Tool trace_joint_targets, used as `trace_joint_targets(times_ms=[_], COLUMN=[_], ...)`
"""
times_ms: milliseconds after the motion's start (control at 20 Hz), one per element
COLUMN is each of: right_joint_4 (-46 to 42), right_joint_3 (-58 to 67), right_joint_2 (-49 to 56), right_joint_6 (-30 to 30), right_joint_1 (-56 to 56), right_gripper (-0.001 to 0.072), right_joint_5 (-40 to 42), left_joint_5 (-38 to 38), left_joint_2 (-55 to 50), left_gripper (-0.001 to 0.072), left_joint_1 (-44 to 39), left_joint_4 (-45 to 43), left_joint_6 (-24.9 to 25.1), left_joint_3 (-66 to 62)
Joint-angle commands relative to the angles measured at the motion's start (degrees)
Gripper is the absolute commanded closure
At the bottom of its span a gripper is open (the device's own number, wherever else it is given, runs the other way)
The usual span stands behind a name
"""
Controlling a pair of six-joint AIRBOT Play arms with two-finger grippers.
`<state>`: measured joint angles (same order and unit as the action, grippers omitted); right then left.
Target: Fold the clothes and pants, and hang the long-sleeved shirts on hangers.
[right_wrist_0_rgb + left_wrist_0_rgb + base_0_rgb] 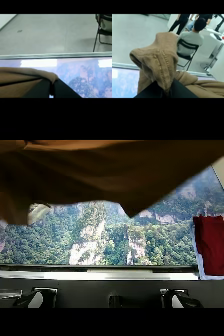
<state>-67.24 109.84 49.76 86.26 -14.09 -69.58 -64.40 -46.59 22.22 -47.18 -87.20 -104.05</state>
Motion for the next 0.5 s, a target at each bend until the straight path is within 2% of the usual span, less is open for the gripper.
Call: trace_joint_targets(times_ms=[0,100,200,300,450], right_joint_4=[-4.0,-3.9,-3.9,-3.3,6.1], right_joint_3=[0.3,-0.3,-4.0,-10.8,-18.8], right_joint_2=[-0.2,2.9,7.7,13.5,25.1], right_joint_6=[2.6,3.1,3.1,2.9,3.0], right_joint_1=[-0.1,-0.1,-0.1,-0.1,-0.1], right_gripper=[0.0676,0.0676,0.0676,0.0676,0.0676], right_joint_5=[-6.2,-13.6,-18.5,-16.5,-5.0], left_joint_5=[-10.7,-19.4,-21.5,-15.7,1.7], left_joint_2=[0.1,-0.1,-0.1,-1.0,-8.9], left_gripper=[0.0681,0.068,0.0681,0.068,0.068], left_joint_1=[0.0,-0.1,-2.1,-6.6,-14.6], left_joint_4=[-5.5,-6.3,-6.2,-6.2,-5.9], left_joint_6=[-0.4,-0.3,-0.2,1.0,1.9], left_joint_3=[0.7,8.0,20.7,35.9,50.7])
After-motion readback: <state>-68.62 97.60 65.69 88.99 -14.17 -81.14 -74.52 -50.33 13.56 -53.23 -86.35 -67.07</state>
